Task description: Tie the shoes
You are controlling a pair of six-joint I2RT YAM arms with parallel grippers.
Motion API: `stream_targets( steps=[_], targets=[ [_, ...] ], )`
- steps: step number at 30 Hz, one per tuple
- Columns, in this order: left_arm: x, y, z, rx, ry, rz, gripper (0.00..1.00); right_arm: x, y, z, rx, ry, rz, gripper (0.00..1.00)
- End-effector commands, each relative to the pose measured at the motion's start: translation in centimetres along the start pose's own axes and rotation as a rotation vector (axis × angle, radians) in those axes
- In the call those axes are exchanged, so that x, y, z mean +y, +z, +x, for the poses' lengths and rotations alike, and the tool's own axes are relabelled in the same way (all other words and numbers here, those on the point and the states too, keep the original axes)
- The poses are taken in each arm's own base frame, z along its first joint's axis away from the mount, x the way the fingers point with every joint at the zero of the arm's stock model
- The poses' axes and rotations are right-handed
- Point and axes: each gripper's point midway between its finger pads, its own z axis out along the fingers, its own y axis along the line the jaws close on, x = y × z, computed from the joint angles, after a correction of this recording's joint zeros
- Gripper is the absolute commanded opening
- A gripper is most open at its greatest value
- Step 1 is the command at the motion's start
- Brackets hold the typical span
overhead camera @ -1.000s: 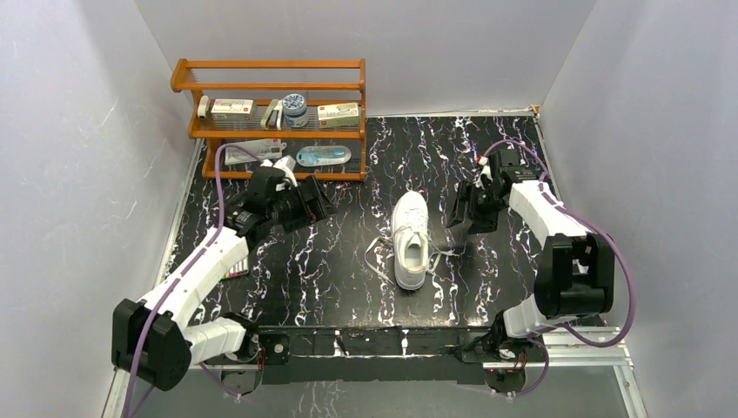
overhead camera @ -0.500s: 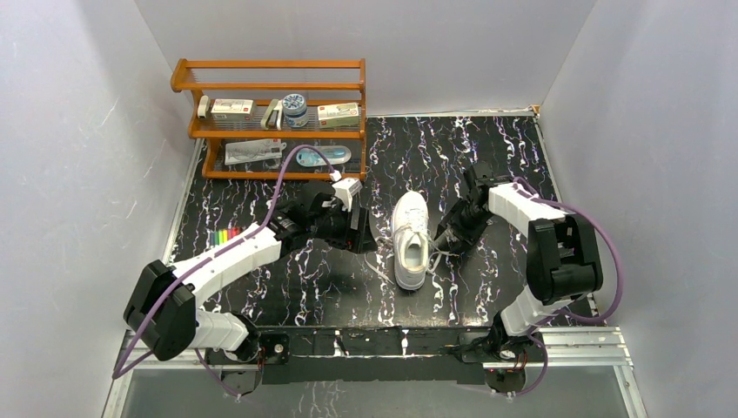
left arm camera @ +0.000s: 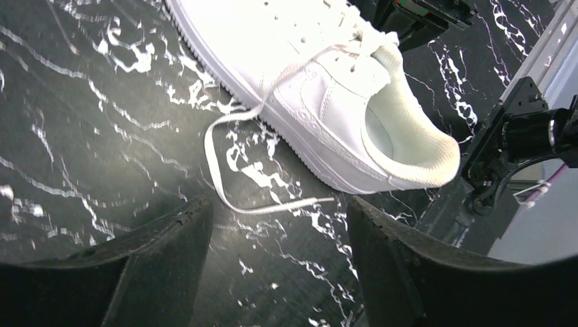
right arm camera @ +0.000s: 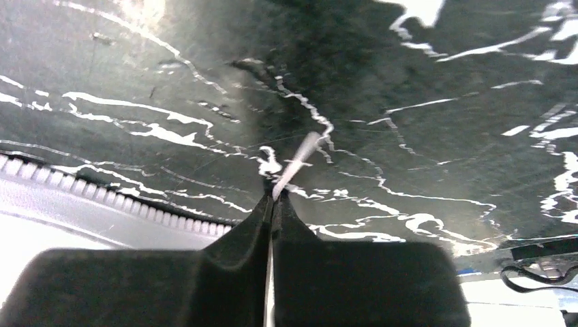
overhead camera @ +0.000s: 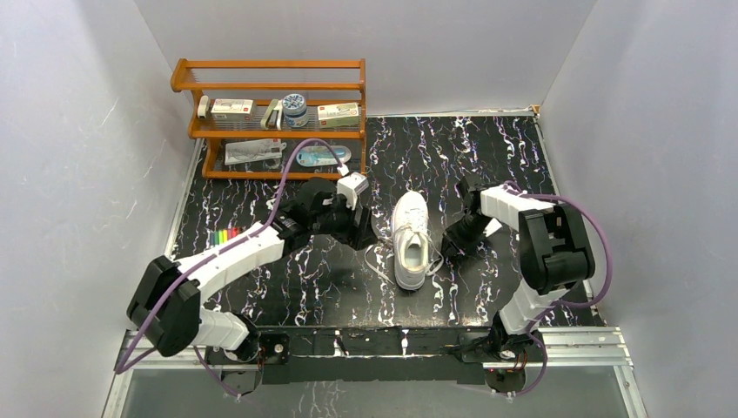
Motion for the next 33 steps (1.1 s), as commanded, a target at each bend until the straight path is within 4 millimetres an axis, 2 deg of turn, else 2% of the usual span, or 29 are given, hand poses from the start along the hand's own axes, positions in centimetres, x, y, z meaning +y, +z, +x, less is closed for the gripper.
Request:
stream_targets(
  steps=[1,4,8,13,16,22,26,30,33],
  targets=[
    [-0.1,2.3,-1.0,-0.061,0.158,0.1,0.67,-3.0,-0.7,-2.5,-0.193,0.052,0.114,0.0],
    [0.0,4.6,-0.2,-0.04,0.236,0.182,0.66,-3.6,-3.0,-3.8,-0.289,-0.029,0.098,0.0],
    [0.6,7.5,0.7,-0.04,0.36,0.252,0.68,-4.8,-5.6,-4.5,-0.36,-0.124,0.098,0.0],
    [2.0,9.5,1.0,-0.036,0.443,0.236,0.68,-6.3,-7.7,-4.8,-0.419,-0.196,0.111,0.0],
    [2.4,10.1,1.0,-0.039,0.467,0.23,0.62,-6.9,-8.7,-5.2,-0.456,-0.227,0.113,0.0],
    [3.2,10.7,0.2,-0.084,0.49,0.181,0.59,-8.3,-9.5,-4.9,-0.473,-0.245,0.12,0.0],
    [2.4,11.4,0.0,-0.085,0.484,0.237,0.58,-8.6,-9.7,-4.6,-0.471,-0.239,0.109,0.0],
    [1.5,11.6,-0.4,-0.112,0.47,0.289,0.49,-8.3,-10.0,-4.6,-0.468,-0.242,0.098,0.0],
    [1.5,11.7,-0.7,-0.13,0.471,0.287,0.47,-8.1,-10.2,-4.4,-0.46,-0.241,0.092,0.0]
  ],
)
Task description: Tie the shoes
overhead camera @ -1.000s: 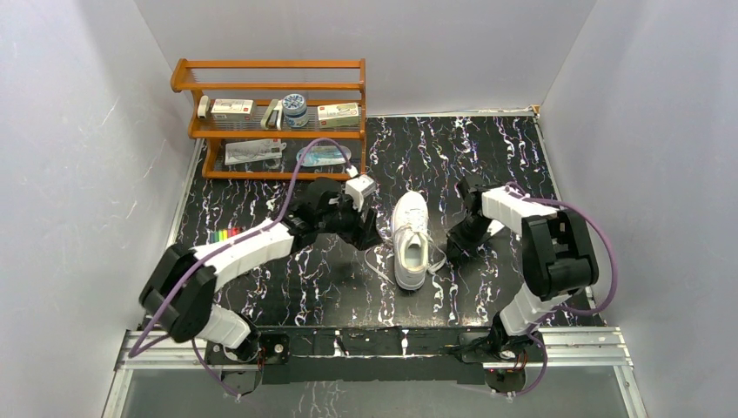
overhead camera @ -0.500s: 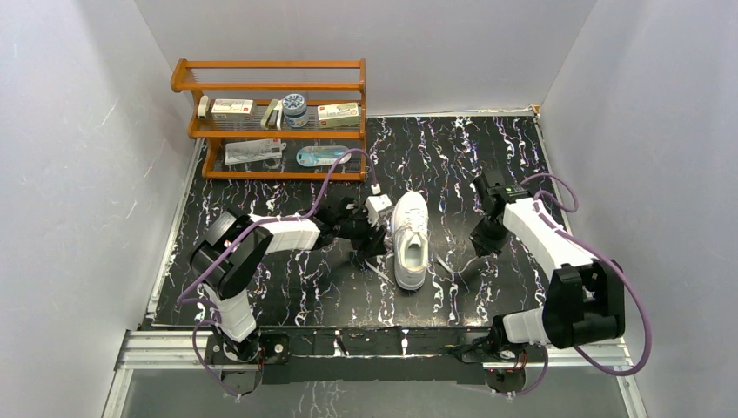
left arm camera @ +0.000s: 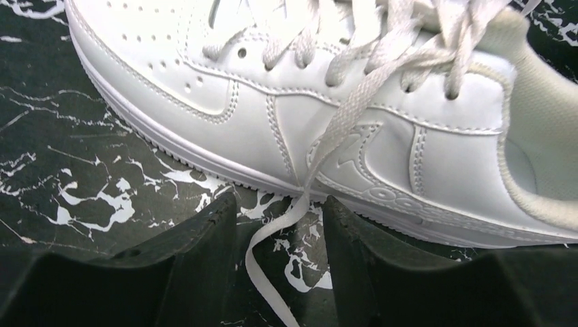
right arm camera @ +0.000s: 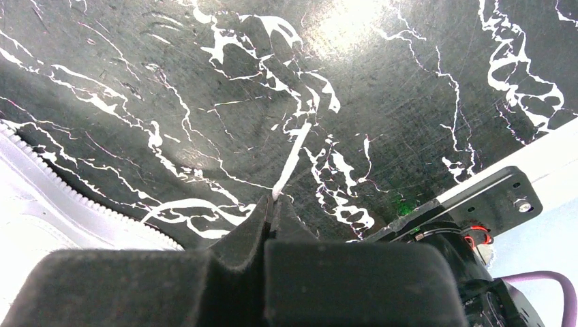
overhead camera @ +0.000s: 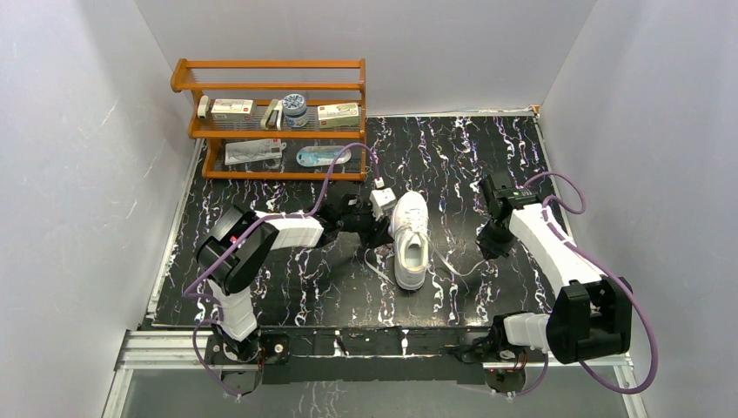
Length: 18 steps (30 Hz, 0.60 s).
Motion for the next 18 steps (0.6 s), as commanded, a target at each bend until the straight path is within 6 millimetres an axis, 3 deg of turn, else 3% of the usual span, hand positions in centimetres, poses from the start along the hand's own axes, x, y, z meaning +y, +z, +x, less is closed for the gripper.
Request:
stream_targets(
  steps=[1,13,18],
  targets=[
    [0.0,0.3,-3.2,-0.104,0.063,0.035,0.46,-0.2,-0.9,-0.4,-0.011,0.009,-0.001,0.0],
    [-1.2,1.3,-2.4,-0.1,0.044,0.104,0.2,-0.4,-1.5,0.0,-0.004,0.029,-0.017,0.0],
    [-1.1,1.3,-2.9,-0.107,0.056,0.105,0.0,-0.8,-1.9,0.1,-0.005,0.032,-0.016,0.0]
  ],
)
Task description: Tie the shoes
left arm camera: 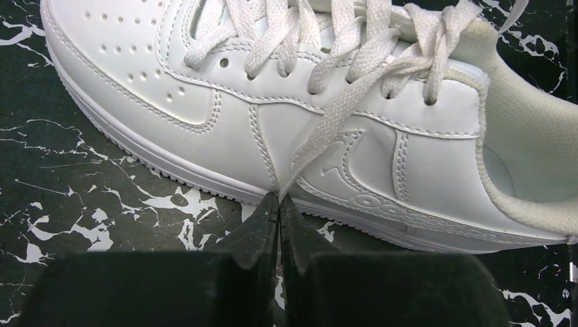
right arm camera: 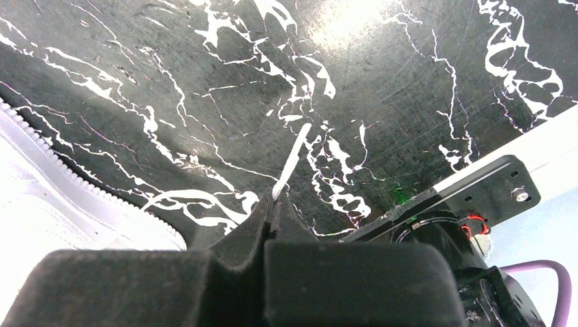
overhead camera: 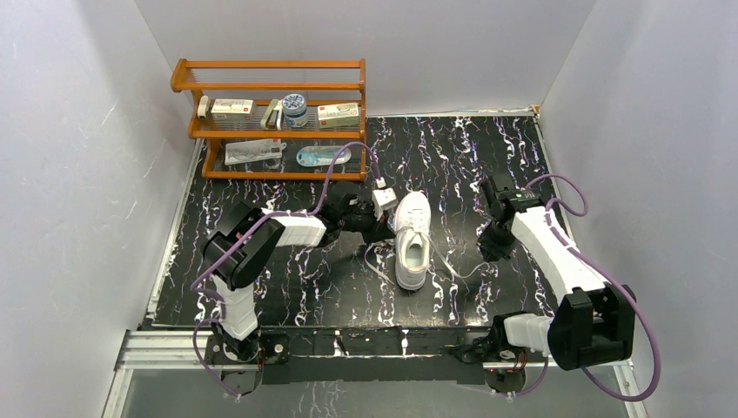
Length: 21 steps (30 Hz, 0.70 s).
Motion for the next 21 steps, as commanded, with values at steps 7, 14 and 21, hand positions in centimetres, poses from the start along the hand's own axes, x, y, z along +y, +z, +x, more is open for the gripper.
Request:
stream_targets(
  steps=[7,14,21],
  targets=[
    [-0.5,-3.2,-4.6,0.03,-0.087,-0.126,0.0,1.1,-4.0,-4.4,-0.189,-0.12,-0.099,0.0],
    [-4.3,-5.4,-9.5,-0.089,-0.106,-0.093,0.0,23.7,-18.2,-8.6,-0.277,-0.578,-1.212,0.0],
    [-4.0,-4.5,-10.0,-0.148,0.164,-0.089,0.0,29.6,-16.2,-0.7,0.303,-0.702,-1.418,0.0]
  ],
)
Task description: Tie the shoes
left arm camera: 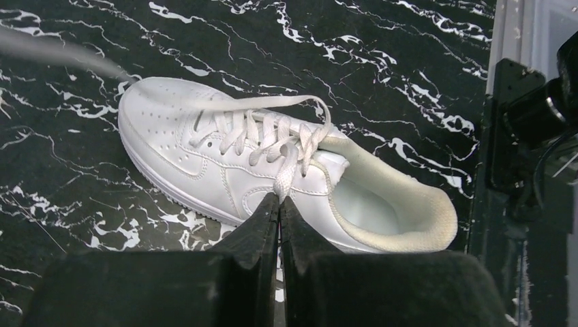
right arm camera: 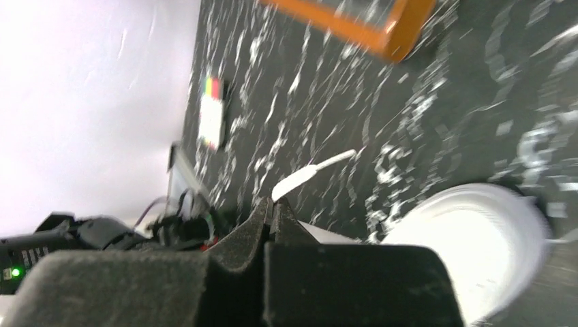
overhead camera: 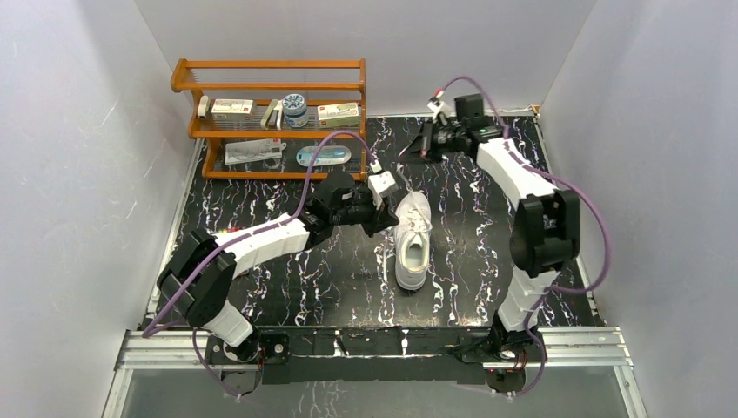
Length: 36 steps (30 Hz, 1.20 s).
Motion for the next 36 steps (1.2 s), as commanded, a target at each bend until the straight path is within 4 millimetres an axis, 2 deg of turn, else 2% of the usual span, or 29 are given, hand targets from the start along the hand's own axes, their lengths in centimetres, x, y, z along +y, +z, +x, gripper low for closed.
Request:
stream_targets(
  steps=[1,4,7,13,16,21,26,31,36],
  targets=[
    [-0.3,0.4,-0.6,-0.054,0.2,0.021,0.0,5.6,1.8,5.4,0.252,0.056,-0.264,0.0],
    [-0.5,0.4,0.3,-0.052,0.254,0.026,0.0,5.4,3.5,10.0,0.398,0.157,-0.25,0.0],
    [-0.6,0.6,1.1,-0.044,0.276,0.038,0.0,4.9,4.7,13.4,0.502,0.202,-0.204,0.0],
    [-1.0,0.3,2.1,-0.052,0.276,0.041,0.0,3.6,5.8,18.4,0.671,0.297,-0.13,0.0],
    [-1.1,0.2,2.6,-0.05,0.267,0.043,0.0,3.2,6.2,19.8,0.722,0.306,-0.114,0.08],
    [-1.1,0.2,3.3,-0.041,0.249,0.04,0.0,3.9,6.4,18.1,0.695,0.288,-0.126,0.34],
    [-1.1,0.2,3.2,-0.047,0.202,0.036,0.0,4.5,5.0,13.9,0.59,0.236,-0.11,0.55],
    [-1.6,0.4,3.2,-0.043,0.14,0.053,0.0,3.5,2.0,10.8,0.493,0.191,-0.052,0.66],
    [-1.4,0.8,3.1,-0.019,0.059,0.039,0.0,1.4,-1.6,9.2,0.422,0.056,0.117,0.66]
  ],
)
